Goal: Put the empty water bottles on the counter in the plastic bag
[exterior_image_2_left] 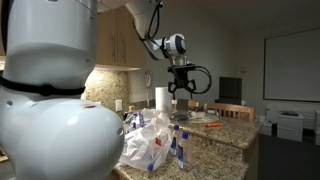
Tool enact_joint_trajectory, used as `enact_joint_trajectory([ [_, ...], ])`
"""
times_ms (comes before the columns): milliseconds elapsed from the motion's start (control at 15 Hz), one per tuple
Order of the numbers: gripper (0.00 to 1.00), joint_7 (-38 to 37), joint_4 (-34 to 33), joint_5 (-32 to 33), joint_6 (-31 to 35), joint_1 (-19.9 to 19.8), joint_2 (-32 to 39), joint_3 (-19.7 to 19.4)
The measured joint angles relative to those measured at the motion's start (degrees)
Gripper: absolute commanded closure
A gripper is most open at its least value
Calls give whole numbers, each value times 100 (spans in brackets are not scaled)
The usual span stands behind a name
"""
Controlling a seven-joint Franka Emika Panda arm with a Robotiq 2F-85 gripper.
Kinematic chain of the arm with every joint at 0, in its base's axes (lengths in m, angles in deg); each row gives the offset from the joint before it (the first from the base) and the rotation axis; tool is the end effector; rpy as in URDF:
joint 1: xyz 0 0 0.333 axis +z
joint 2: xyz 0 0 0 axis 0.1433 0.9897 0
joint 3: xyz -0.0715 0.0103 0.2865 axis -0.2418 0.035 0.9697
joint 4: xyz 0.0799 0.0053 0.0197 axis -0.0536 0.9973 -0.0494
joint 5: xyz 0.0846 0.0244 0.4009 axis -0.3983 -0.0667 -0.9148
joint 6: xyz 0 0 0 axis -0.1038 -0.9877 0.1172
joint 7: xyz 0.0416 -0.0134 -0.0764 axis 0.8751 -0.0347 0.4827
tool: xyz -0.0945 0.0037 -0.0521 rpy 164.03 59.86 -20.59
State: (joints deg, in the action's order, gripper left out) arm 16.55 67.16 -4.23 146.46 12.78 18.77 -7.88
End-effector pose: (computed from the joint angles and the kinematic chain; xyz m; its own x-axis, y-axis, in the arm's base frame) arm 0.5941 0.0787 0.4568 0.9042 0.4254 -0.0384 0.4272 -0.9006 0.0797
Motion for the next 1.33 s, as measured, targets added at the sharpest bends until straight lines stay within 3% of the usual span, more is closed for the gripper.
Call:
enact_joint_trajectory([
  [400,0,1579,-316,-50,-556,-523,730,-334],
  [867,0,1654,-1086,-45,-594,-561,2165,-182],
  [1333,0,1654,-1168,429,-708,-414,2413,-7],
])
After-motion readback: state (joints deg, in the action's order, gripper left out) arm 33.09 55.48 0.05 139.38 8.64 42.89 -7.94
